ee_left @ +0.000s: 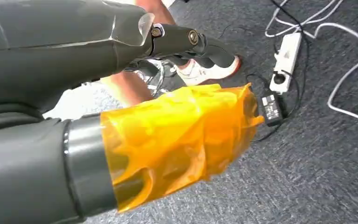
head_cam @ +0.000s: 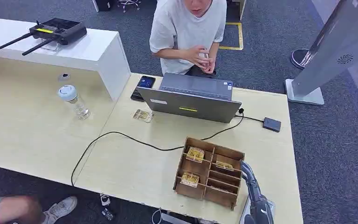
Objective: Pass the card to the sensor for recognition and then transmit it.
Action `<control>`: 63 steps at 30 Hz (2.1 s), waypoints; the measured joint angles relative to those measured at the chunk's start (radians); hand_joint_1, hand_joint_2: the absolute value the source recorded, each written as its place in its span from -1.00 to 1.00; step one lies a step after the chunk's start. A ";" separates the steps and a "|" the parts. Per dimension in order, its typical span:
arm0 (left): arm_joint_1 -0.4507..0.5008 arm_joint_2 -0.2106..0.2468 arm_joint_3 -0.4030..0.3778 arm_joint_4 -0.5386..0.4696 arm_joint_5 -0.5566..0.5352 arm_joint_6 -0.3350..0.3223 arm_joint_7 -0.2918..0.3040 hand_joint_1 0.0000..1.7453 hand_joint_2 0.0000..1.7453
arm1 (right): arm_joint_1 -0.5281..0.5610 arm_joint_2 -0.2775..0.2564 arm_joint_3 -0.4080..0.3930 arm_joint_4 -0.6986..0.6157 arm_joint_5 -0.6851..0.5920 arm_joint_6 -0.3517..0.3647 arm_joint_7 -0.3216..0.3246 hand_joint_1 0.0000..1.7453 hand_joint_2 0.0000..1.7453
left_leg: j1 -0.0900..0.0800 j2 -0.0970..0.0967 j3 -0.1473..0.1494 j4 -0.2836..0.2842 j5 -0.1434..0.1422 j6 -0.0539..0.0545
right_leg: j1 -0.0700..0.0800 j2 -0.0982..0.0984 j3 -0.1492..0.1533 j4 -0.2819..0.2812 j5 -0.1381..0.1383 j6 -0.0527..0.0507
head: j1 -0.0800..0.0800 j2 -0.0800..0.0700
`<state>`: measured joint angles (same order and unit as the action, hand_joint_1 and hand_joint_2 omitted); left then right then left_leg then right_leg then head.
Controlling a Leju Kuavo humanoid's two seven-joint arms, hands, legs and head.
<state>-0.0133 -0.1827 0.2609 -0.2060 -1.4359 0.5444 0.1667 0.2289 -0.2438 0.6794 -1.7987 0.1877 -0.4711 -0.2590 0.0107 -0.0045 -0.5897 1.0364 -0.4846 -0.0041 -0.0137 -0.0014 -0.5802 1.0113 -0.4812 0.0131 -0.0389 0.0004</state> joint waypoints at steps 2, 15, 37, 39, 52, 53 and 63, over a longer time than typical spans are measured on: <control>0.000 0.000 0.000 0.000 0.002 0.000 0.000 -1.00 -1.00 | 0.000 0.000 0.000 0.000 0.000 0.000 0.000 -1.00 -1.00 | 0.000 0.000 0.000 0.000 0.000 0.000 | 0.000 0.000 0.000 0.000 0.000 0.000 | 0.000 0.000; 0.000 0.000 0.000 0.000 0.002 0.003 -0.007 -1.00 -1.00 | 0.000 0.000 0.000 0.000 0.001 -0.001 0.000 -1.00 -1.00 | 0.000 0.000 0.000 0.000 0.000 0.000 | 0.000 0.000 0.000 0.000 0.000 0.000 | 0.000 0.000; 0.000 0.000 0.000 0.000 0.004 0.002 -0.001 -1.00 -1.00 | 0.000 0.000 0.000 0.001 0.002 -0.001 0.000 -1.00 -1.00 | 0.000 0.000 0.000 0.000 0.000 0.000 | 0.000 0.000 0.000 0.000 0.000 0.000 | 0.000 0.000; 0.000 0.000 0.000 0.000 0.005 0.002 0.000 -1.00 -1.00 | 0.000 0.000 0.000 0.001 0.002 -0.001 0.000 -1.00 -1.00 | 0.000 0.000 0.000 0.000 0.000 0.000 | 0.000 0.000 0.000 0.000 0.000 0.000 | 0.000 0.000; 0.000 0.000 0.000 0.000 0.001 0.004 -0.002 -1.00 -1.00 | 0.000 0.000 0.000 0.001 0.003 -0.002 0.000 -1.00 -1.00 | 0.000 0.000 0.000 0.000 0.000 0.000 | 0.000 0.000 0.000 0.000 0.000 0.000 | 0.000 0.000; 0.000 0.000 0.000 0.000 0.001 0.003 0.000 -1.00 -1.00 | 0.000 0.000 0.000 0.001 0.003 -0.001 0.000 -1.00 -1.00 | 0.000 0.000 0.000 0.000 0.000 0.000 | 0.000 0.000 0.000 0.000 0.000 0.000 | 0.000 0.000; 0.000 0.000 0.000 0.000 -0.001 0.005 -0.008 -1.00 -1.00 | -0.001 0.000 0.000 0.001 0.005 0.001 0.000 -1.00 -1.00 | 0.000 0.000 0.000 0.000 0.000 0.000 | 0.000 0.000 0.000 0.000 0.000 0.000 | 0.000 0.000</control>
<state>-0.0137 -0.1827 0.2609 -0.2060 -1.4370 0.5489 0.1591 0.2274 -0.2438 0.6794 -1.7979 0.1930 -0.4700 -0.2590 0.0107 -0.0046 -0.5897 1.0364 -0.4846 -0.0041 -0.0137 -0.0014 -0.5802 1.0113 -0.4812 0.0131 -0.0389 0.0004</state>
